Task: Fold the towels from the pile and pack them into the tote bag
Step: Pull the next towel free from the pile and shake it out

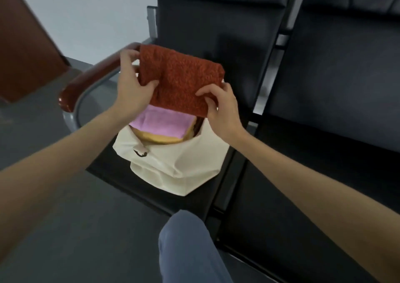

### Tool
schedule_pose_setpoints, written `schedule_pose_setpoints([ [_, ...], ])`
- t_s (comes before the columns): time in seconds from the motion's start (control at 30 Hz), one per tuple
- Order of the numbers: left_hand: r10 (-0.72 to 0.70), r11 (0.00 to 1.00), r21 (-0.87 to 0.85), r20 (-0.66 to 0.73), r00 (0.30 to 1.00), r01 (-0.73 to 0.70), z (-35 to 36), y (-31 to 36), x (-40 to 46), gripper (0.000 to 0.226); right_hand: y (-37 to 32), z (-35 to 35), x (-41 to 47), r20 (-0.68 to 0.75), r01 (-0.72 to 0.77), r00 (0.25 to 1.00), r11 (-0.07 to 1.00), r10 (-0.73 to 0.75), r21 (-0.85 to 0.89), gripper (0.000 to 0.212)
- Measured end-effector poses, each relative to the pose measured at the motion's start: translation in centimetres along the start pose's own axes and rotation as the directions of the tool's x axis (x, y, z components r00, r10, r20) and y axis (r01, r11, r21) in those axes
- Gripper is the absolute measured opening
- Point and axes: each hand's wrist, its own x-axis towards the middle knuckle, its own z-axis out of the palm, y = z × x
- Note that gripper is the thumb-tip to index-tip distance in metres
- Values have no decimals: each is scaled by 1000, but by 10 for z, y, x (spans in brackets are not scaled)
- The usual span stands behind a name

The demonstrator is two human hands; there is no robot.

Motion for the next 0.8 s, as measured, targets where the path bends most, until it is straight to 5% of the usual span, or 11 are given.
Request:
schedule_pose_setpoints([
  [0.13,3,995,102,-12,1000,-2,10,-40,54,47,17,39,61,33,-80,996,992,84,-102,36],
  [0.53,-306,879,406,80,949,249,55,-124,96,43,81,81,107,177,-173,956,938,233,-300,41],
  [0.8,-218,787,598,34,975,154,54,-81,63,63,45,46,82,379,-139,885,931,270,-338,48],
])
